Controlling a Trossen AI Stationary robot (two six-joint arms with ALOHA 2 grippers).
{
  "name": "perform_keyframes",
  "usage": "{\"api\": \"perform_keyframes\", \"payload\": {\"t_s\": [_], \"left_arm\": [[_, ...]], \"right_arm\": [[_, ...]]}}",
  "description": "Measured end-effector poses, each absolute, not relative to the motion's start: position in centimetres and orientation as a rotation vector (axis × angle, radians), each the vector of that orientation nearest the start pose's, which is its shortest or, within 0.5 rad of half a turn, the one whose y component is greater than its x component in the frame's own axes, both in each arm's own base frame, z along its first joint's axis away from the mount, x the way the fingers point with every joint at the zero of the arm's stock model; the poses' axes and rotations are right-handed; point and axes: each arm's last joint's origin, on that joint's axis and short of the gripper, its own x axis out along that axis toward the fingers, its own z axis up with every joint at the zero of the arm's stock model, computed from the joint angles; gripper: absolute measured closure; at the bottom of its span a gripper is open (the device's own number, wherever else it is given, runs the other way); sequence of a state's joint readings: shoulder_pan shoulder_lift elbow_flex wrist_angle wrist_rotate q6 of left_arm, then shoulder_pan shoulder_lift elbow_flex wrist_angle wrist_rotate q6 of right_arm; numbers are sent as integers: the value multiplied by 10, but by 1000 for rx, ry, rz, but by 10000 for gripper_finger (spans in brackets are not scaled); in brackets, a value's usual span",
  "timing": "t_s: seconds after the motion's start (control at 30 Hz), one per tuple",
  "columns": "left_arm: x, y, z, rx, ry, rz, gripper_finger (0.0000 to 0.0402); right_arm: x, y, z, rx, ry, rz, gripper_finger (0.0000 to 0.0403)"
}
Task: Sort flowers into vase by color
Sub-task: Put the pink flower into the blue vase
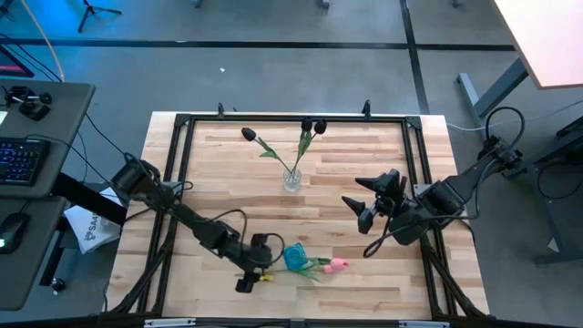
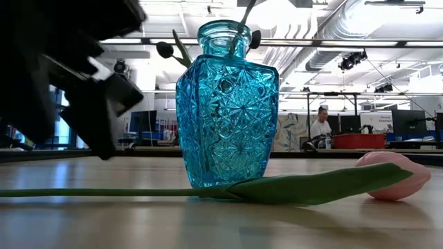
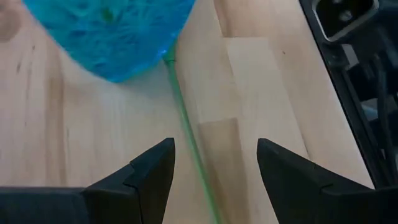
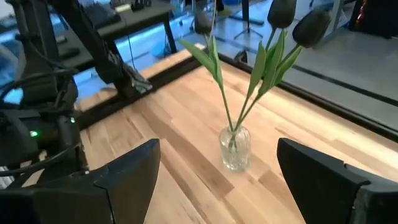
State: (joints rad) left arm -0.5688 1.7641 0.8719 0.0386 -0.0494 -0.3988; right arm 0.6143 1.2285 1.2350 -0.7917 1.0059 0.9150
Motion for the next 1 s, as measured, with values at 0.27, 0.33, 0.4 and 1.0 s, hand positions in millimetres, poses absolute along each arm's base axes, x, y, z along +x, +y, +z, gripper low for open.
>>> {"api": "perform_keyframes", "payload": {"t_s": [0.27,0.33,0.4,1.0], "left_arm": [[309,-194,133,-43,1005,-224,188],[312,-195,134,-21,1016,-190,188],[314,-195,133,-6,1032,-167,188],[308,-191,122,-92,1133,-103,325]], "right_arm": [[207,110,352,297,375,-571,85],[206,109,351,287,383,-574,85],[206,109,350,279,391,-576,85],[204,108,348,261,417,-576,85]]}}
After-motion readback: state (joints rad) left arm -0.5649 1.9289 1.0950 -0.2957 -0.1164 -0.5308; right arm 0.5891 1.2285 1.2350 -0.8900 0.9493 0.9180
